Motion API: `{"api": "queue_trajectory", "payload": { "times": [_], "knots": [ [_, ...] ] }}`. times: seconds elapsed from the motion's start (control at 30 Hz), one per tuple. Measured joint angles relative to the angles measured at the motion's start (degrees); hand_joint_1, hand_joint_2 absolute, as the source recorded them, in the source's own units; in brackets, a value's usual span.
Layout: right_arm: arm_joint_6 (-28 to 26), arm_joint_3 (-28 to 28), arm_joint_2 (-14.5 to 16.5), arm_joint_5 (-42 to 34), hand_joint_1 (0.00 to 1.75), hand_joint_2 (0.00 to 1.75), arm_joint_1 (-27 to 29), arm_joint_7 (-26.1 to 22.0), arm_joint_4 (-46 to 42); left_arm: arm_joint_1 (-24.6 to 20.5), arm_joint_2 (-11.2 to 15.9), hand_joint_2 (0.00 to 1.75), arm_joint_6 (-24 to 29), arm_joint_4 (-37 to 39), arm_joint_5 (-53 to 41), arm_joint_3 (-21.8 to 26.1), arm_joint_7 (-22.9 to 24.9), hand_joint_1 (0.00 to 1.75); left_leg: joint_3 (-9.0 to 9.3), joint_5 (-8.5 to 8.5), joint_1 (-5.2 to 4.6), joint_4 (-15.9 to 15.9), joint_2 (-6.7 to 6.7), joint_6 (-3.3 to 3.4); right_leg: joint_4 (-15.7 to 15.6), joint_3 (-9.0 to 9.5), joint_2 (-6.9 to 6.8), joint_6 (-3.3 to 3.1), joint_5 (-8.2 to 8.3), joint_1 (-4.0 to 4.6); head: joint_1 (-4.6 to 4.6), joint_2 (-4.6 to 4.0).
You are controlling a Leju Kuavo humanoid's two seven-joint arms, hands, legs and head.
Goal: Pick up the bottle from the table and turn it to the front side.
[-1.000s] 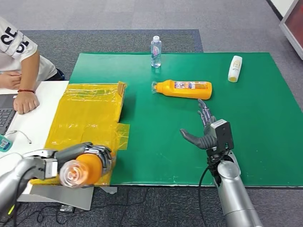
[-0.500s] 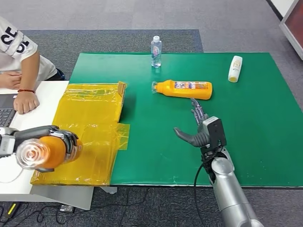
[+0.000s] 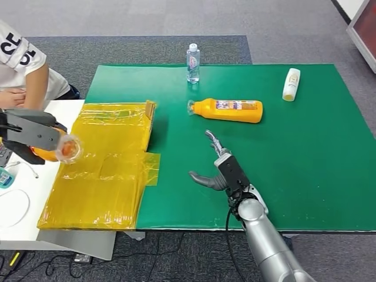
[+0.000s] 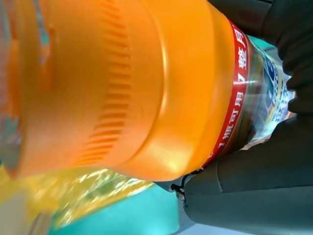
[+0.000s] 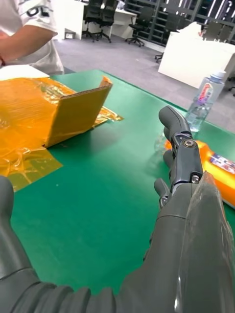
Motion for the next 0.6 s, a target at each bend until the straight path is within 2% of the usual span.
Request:
{"api": "queue_trajectory", "payload": {
  "times": [0.17,0.37,0.5,0.6],
  "knots": [
    [0.00,0.71,1.04,1.70,0.00,1.75,0.13,0.47,0.16,1.83,-5.38,1.75,3.00,6.99,-6.67,-3.61,-3.22,1.75,-0.23,0.12,0.00,0.00,0.00,0.03,0.00,-0.19,-0.01,0.02,0.16,0.00,0.01,0.00],
    [-0.08,0.88,1.37,2.36,0.00,1.75,0.72,0.75,0.19,6.90,-10.53,1.75,11.66,14.32,-9.50,-5.91,-8.68,1.75,-0.38,0.16,-0.03,0.01,0.01,0.05,0.00,-0.34,0.00,0.04,0.23,-0.03,0.01,0.00],
    [-0.08,1.09,1.37,2.68,0.00,1.75,1.48,0.74,0.21,11.67,-13.00,1.75,18.04,19.12,-7.02,-5.11,-13.27,1.75,-0.37,0.17,-0.05,0.01,0.03,0.04,0.00,-0.35,0.03,0.04,0.24,-0.04,0.01,0.00],
    [-0.08,1.55,1.37,2.75,0.00,1.75,1.98,0.74,0.25,15.56,-14.30,1.75,21.00,22.35,-5.04,-2.42,-16.22,1.75,-0.32,0.14,-0.05,0.01,0.10,0.03,0.00,-0.34,0.08,0.03,0.22,-0.06,0.01,0.00]
  ]
}}
